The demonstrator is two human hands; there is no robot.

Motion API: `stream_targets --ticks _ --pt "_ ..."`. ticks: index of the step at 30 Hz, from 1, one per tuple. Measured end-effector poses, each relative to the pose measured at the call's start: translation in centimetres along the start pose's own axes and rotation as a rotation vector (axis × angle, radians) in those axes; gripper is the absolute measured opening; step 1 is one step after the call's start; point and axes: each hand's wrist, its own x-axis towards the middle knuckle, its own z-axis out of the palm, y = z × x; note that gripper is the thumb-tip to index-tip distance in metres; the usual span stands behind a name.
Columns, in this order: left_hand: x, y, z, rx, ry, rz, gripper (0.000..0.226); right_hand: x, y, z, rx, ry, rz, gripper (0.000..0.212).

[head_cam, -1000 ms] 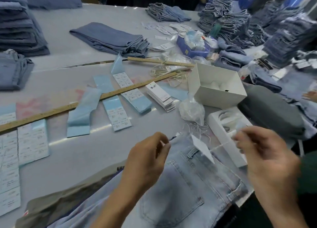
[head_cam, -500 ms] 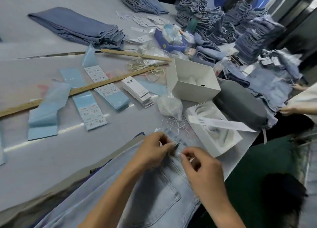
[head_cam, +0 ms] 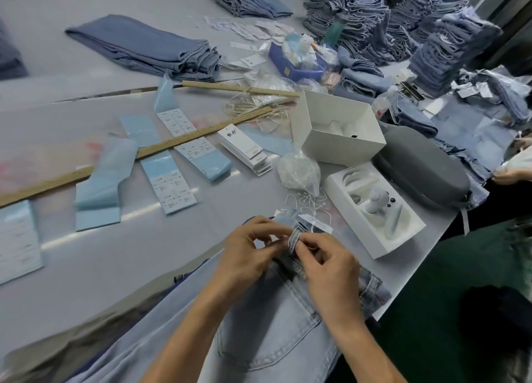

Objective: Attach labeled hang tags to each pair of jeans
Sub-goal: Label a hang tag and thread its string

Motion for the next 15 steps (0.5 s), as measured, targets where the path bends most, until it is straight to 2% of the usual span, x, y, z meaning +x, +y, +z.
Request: stream_targets --ticks 3,6,10,12,13,15 --pt "0.0 -0.1 0.2 0.031 -0.028 0.034 0.017 -0.3 -0.1 0.1 0.073 -0.008 0.048 0.018" --pt "-0.3 -0.4 0.3 0.107 0.047 0.003 0.015 -0.4 -0.2 -0.4 0.128 -0.039 0.099 0.016" --pt "-1.0 0.9 -1.6 -0.286 0.235 0.002 0.003 0.3 -1.4 -2.9 0.156 0.207 -0.148 0.021" --pt "-1.1 2.0 -3.1 -0.374 0.298 0.045 0.009 1.9 -1.2 -4.2 0.108 0.265 -0.186 0.019" --pt "-1.1 2.7 -3.8 -0.406 0.305 0.054 0.007 2.9 -0.9 -4.7 0.059 0.24 -0.159 0.018" --pt "-1.0 3.6 -4.5 -0.449 0.291 0.077 0.005 4.8 -0.3 -5.2 -0.054 0.072 -0.083 0.019"
